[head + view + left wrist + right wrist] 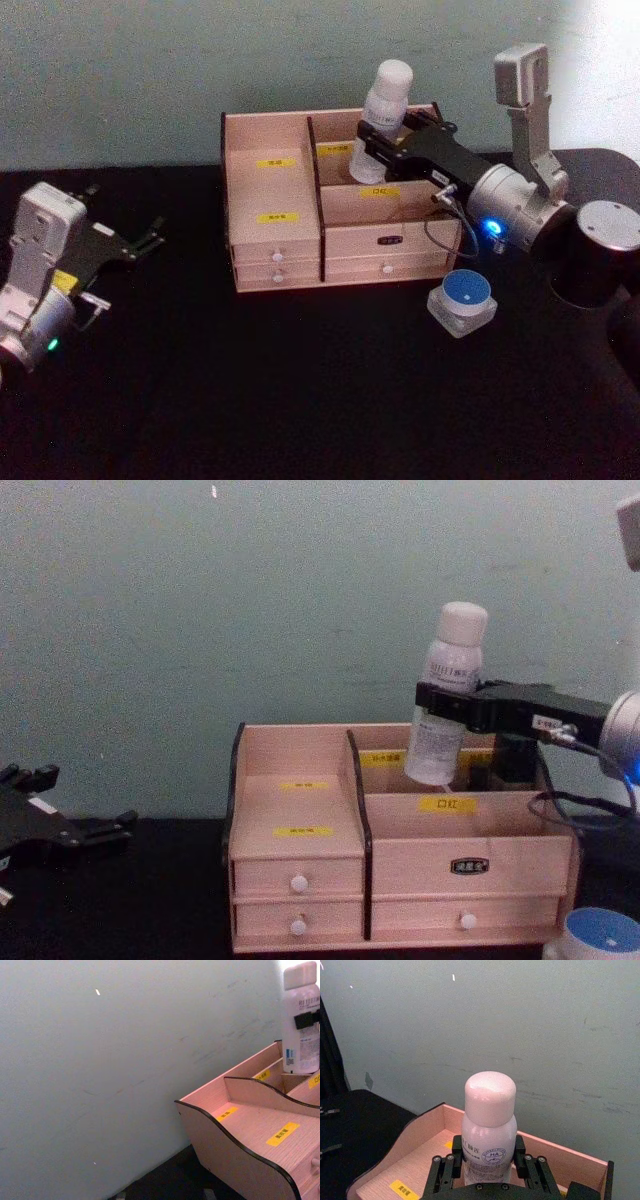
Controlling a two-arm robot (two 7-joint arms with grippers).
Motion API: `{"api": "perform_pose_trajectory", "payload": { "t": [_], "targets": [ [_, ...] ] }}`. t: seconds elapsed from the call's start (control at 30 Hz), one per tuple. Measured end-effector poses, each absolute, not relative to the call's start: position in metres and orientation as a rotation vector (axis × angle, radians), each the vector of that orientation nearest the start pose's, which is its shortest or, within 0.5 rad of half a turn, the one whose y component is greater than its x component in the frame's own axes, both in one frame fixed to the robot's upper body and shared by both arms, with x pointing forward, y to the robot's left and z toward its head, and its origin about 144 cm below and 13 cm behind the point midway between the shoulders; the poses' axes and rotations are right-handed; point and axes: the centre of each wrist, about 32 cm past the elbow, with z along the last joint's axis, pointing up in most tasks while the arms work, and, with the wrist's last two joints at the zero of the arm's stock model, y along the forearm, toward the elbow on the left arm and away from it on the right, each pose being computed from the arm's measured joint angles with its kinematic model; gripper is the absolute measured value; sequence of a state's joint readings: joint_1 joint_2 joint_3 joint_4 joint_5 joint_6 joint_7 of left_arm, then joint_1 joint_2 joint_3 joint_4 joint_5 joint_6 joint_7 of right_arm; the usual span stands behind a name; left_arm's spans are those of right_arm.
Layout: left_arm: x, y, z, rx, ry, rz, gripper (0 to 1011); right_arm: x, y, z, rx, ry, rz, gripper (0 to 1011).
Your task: Pick up the facial cleanser and watermelon frost from the table and place them into the tiered storage box.
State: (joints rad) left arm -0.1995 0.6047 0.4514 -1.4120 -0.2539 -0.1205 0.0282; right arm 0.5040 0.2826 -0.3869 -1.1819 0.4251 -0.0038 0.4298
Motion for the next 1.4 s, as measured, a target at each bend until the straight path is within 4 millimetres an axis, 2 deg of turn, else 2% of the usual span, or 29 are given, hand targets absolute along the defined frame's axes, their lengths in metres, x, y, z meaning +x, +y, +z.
{"api": "perform_pose_trajectory", "payload": {
  "t": [0.8, 1.4],
  "targets": [
    [0.489, 0.310, 1.140, 0.305, -0.285, 1.248, 1001, 0.614, -0.219, 1.189, -0.023, -0.011, -0.910, 594],
    [0.489, 0.310, 1.140, 0.305, -0.285, 1.248, 1001, 0.620, -0.217, 1.179, -0.059, 0.005, -0.918, 595]
  ]
}}
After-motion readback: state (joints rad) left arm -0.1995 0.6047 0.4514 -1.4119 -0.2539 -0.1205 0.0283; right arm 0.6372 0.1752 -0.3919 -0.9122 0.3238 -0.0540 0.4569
